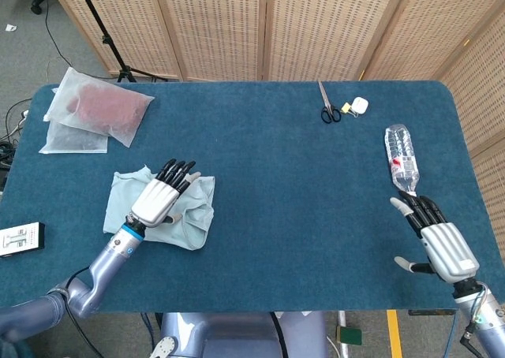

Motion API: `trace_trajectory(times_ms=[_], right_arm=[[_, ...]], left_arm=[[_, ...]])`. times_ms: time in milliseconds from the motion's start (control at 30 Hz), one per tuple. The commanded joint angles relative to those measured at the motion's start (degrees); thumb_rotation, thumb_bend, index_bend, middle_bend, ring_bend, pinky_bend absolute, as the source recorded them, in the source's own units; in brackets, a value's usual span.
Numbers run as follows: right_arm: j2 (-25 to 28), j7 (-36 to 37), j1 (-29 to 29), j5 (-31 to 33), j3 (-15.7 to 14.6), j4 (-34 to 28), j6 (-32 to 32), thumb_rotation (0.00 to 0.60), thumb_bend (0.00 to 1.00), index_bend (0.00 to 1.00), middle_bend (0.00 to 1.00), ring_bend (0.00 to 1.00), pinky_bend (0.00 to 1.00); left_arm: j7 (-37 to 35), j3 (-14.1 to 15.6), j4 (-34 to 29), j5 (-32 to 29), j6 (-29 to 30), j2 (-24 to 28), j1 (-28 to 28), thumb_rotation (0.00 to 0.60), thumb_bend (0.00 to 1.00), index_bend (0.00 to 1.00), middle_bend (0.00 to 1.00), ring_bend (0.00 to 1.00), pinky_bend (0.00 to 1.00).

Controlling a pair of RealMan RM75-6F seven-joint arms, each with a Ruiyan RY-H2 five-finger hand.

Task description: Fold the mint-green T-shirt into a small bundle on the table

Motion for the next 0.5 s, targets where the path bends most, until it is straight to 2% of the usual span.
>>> trace_trajectory(times_ms=[33,500], right_arm=[[0.08,0.22,-0.03,-0.07,0.01,0.03,0.14,0.6,0.05,0.0,0.0,0.0,0.0],[0.42,1.19,-0.09,-0.42,-0.1,0.19,0.4,0.6,0.05,0.0,0.0,0.0,0.0]], left_arm=[[0.48,0.16,0.29,0.09,-0.22,-0.72,-0.29,0.6,0.0,0.0,0.0,0.0,0.0],[1.26,-0.34,2.15,0.45,-0.22,-5.14,-2.15,0.6,0.0,0.0,0.0,0.0,0.0]])
